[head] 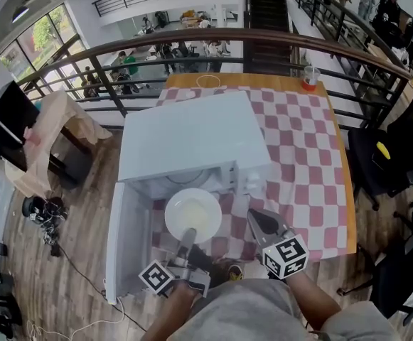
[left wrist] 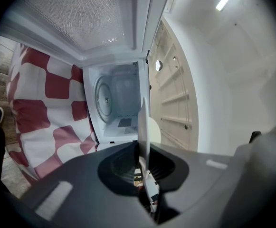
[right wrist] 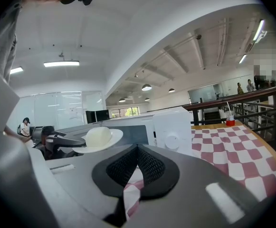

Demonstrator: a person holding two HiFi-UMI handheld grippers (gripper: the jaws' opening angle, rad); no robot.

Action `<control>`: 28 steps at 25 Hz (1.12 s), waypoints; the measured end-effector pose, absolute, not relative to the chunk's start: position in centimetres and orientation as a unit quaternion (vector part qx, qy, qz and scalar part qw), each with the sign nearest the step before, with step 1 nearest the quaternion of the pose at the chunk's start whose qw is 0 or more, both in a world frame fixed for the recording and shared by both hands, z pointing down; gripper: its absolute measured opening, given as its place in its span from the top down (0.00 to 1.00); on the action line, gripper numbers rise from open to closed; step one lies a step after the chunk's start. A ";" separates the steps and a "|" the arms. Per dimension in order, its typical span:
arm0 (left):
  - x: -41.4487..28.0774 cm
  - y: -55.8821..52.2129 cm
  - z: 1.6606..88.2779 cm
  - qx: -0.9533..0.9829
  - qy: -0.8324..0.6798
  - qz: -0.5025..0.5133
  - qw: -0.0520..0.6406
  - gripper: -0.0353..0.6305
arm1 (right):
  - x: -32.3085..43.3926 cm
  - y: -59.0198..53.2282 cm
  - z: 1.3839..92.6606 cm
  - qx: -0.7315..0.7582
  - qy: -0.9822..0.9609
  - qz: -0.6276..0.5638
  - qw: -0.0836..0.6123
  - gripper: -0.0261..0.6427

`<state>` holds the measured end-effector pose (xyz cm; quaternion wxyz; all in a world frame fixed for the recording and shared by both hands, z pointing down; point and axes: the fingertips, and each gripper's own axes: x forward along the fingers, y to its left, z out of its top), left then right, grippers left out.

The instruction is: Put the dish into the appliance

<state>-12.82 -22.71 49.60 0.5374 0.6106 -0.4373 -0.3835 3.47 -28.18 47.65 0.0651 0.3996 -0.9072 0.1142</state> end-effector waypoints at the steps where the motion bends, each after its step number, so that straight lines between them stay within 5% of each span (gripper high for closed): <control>1: -12.9 -22.6 49.7 0.610 -0.439 -0.382 0.538 0.90 | 3.6 -28.1 47.7 0.400 -0.907 0.114 0.065 0.97; 28: -15.3 -29.7 52.4 0.604 -0.429 -0.381 0.553 0.90 | 2.2 -34.2 49.5 0.412 -0.898 0.121 0.091 0.97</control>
